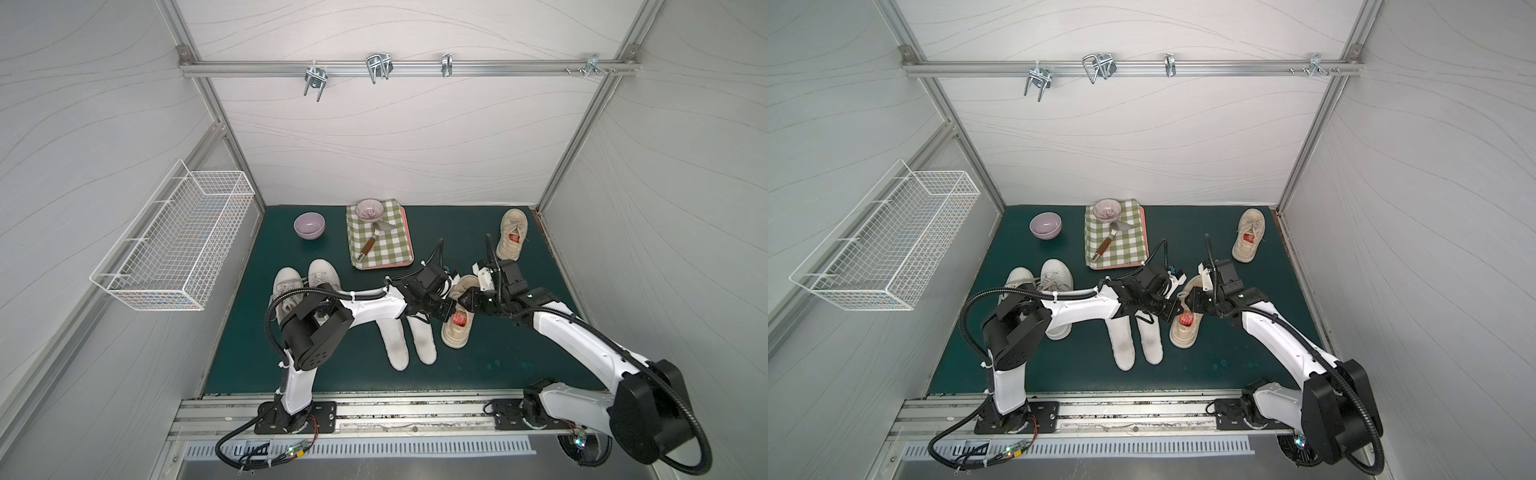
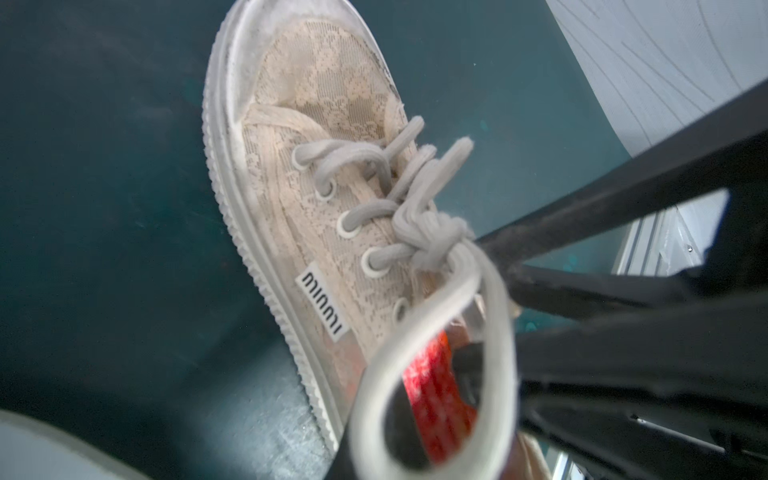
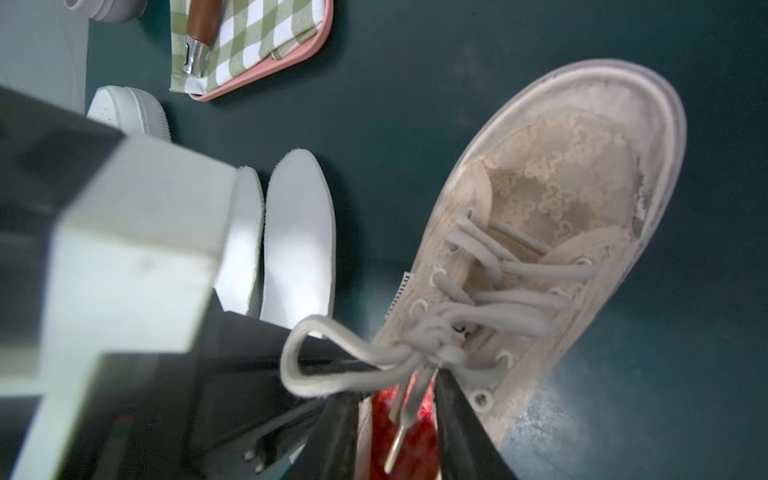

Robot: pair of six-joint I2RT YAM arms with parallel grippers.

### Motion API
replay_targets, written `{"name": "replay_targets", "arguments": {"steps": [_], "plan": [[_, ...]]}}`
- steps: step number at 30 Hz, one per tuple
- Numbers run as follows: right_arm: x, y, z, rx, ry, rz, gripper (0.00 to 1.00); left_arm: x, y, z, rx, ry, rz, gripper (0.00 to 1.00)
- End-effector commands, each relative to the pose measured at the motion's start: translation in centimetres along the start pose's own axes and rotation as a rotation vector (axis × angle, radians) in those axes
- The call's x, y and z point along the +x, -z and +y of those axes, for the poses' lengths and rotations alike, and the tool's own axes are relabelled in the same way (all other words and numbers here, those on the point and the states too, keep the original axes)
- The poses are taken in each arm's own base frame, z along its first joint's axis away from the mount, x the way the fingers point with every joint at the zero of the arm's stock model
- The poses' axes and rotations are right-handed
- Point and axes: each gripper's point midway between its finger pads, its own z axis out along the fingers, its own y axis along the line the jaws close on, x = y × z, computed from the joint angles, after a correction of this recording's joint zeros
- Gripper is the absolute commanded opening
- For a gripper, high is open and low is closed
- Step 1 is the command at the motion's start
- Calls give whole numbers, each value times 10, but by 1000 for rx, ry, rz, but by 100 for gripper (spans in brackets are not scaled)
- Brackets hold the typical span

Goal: Remove the insole from the shoe
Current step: Untie the shoelace on the shoe.

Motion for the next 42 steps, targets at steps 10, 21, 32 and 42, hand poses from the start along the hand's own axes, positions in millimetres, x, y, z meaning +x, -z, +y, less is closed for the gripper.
{"name": "replay_targets", "arguments": {"steps": [10, 21, 32, 42], "plan": [[-12, 4, -8, 83, 7, -31, 22, -32, 16, -25, 82, -61, -113, 0], [-3, 12, -15, 129, 12, -9, 8, -35, 18, 3, -76, -13, -147, 0], [-9, 35, -21, 169, -6, -45, 0, -33, 21, 26, -143, 65, -166, 0], [-22, 47, -34, 150, -85, -74, 0, -32, 28, 41, -131, 117, -188, 0]]}}
